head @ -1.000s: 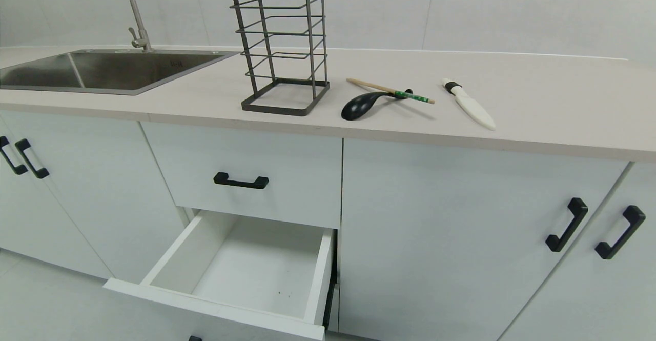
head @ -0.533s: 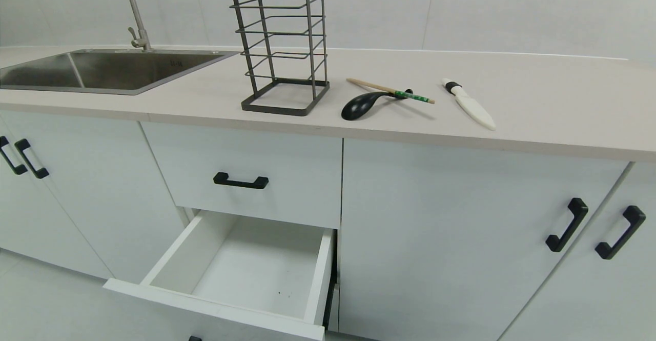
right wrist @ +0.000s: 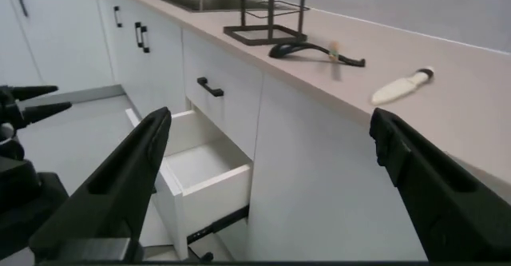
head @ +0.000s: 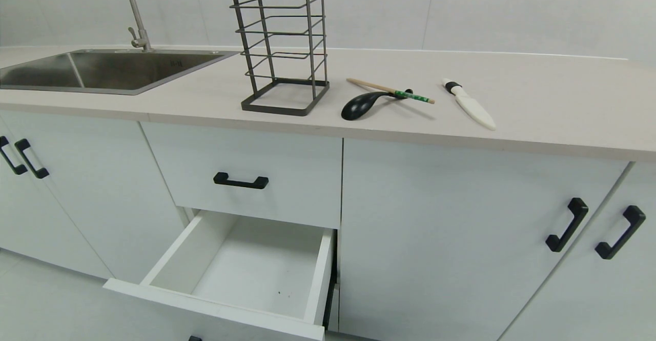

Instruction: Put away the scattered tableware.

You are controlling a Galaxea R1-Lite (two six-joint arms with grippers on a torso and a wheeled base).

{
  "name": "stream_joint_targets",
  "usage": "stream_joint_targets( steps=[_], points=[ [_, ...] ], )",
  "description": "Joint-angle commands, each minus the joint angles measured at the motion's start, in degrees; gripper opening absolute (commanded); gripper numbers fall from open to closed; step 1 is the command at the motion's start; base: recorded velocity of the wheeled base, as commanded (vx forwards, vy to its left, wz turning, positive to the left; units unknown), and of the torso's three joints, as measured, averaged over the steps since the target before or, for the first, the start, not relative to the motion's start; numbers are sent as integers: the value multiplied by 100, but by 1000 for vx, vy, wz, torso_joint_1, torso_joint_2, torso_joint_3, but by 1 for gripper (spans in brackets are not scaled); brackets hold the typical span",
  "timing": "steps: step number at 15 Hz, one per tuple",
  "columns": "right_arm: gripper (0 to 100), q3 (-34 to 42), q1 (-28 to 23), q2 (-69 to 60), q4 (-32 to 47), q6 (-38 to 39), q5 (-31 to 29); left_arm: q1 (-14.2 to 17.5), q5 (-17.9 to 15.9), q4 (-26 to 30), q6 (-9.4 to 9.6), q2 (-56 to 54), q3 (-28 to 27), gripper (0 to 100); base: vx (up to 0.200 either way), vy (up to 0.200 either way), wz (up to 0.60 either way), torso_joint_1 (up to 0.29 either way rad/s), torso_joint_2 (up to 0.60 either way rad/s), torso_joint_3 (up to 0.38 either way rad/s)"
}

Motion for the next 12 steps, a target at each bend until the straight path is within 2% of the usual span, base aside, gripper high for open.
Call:
stream_joint_targets(
  steps=[1,3,5,7,12],
  points=[
    [100,-232,488,877,3,-386,-48,1,1,-1,-1,7,2,100,0,0,0,0,0,0],
    [100,-284,857,1317,3,-491,-593,-7,1,-1,-1,7,2,100,0,0,0,0,0,0],
    [100,-671,1463,1976,-6,-482,-1472,-7,1,-1,-1,7,2,100,0,0,0,0,0,0],
    [100,-1031,1938,2521,-6,-482,-2034,1,1,-1,-1,7,2,100,0,0,0,0,0,0],
    [100,-1102,2905,3163,-164,-465,-2773,1,1,-1,-1,7,2,100,0,0,0,0,0,0]
  ],
)
